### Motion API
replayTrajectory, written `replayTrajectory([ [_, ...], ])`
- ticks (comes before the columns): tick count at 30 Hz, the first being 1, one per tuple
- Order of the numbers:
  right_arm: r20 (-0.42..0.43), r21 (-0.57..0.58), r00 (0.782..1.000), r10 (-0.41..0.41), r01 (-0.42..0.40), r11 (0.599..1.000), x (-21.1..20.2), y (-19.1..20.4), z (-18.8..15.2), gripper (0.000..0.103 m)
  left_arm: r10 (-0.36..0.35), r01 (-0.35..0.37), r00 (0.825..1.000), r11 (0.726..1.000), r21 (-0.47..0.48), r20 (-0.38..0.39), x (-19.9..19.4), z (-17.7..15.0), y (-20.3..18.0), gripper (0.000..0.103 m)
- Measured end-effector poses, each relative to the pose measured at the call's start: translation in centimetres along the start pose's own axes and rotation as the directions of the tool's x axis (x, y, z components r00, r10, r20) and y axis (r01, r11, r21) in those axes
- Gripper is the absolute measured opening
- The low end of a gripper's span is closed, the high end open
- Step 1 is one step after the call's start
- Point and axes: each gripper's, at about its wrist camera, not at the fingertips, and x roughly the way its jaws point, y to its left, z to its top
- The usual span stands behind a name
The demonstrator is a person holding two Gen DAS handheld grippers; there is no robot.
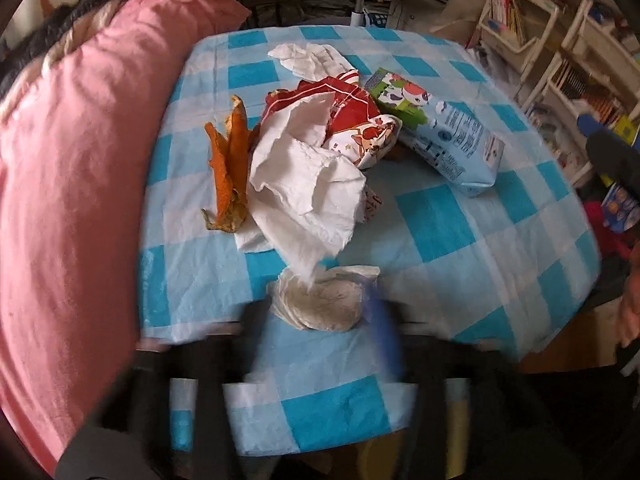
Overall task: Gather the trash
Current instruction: 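Grasp a crumpled white tissue with the left gripper, then lift the tissue with the left gripper while the right gripper grasps the milk carton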
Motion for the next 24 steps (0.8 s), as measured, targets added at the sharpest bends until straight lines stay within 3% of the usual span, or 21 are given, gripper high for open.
replayTrajectory([
  [4, -0.001, -0.003, 1.0, 0.003, -0.003, 1.0, 0.0, 0.0, 0.0, 0.095, 0.005, -0.003, 1.0, 0.999, 0.036, -0.031, 0.8, 0.0, -0.7, 0.058],
  [6, -0.002, -0.002, 1.0, 0.004, -0.004, 1.0, 0.1, 0.1, 0.0, 0.095, 0.029, -0.026, 0.998, 0.998, 0.053, -0.063, 1.6, -0.2, -0.8, 0.035],
  [7, -0.003, -0.002, 1.0, 0.004, -0.004, 1.0, 0.1, 0.1, 0.0, 0.095, 0.033, -0.03, 0.998, 0.998, 0.056, -0.06, 1.5, -0.2, -0.9, 0.032],
  [9, -0.005, -0.005, 1.0, 0.002, -0.002, 1.0, 0.1, 0.1, 0.0, 0.095, -0.009, 0.011, 0.999, 0.999, 0.05, -0.038, 0.7, -0.2, -0.9, 0.027],
  [14, -0.017, -0.024, 1.0, -0.019, 0.018, 1.0, 0.5, 0.0, -0.1, 0.095, -0.095, 0.095, 0.992, 0.995, 0.002, 0.078, -3.2, 0.1, -0.5, 0.026],
  [16, -0.024, -0.029, 0.999, -0.029, 0.029, 0.999, 1.0, -0.2, 0.0, 0.096, -0.133, 0.139, 0.975, 0.99, -0.017, 0.177, -5.6, 0.1, 0.0, 0.026],
  [19, -0.05, -0.04, 0.998, -0.046, 0.044, 0.998, 2.3, -0.2, -0.1, 0.095, -0.154, 0.175, 0.929, 0.984, -0.035, 0.336, -8.9, 0.2, 0.5, 0.027],
  [21, -0.065, -0.066, 0.996, -0.057, 0.053, 0.996, 3.1, 0.2, -0.1, 0.095, -0.142, 0.177, 0.916, 0.982, -0.06, 0.374, -9.6, 0.4, 0.9, 0.027],
  [24, -0.081, -0.129, 0.992, -0.095, 0.084, 0.988, 4.3, 0.9, -0.2, 0.095, -0.107, 0.163, 0.913, 0.98, -0.111, 0.394, -9.8, 0.7, 1.4, 0.027],
])
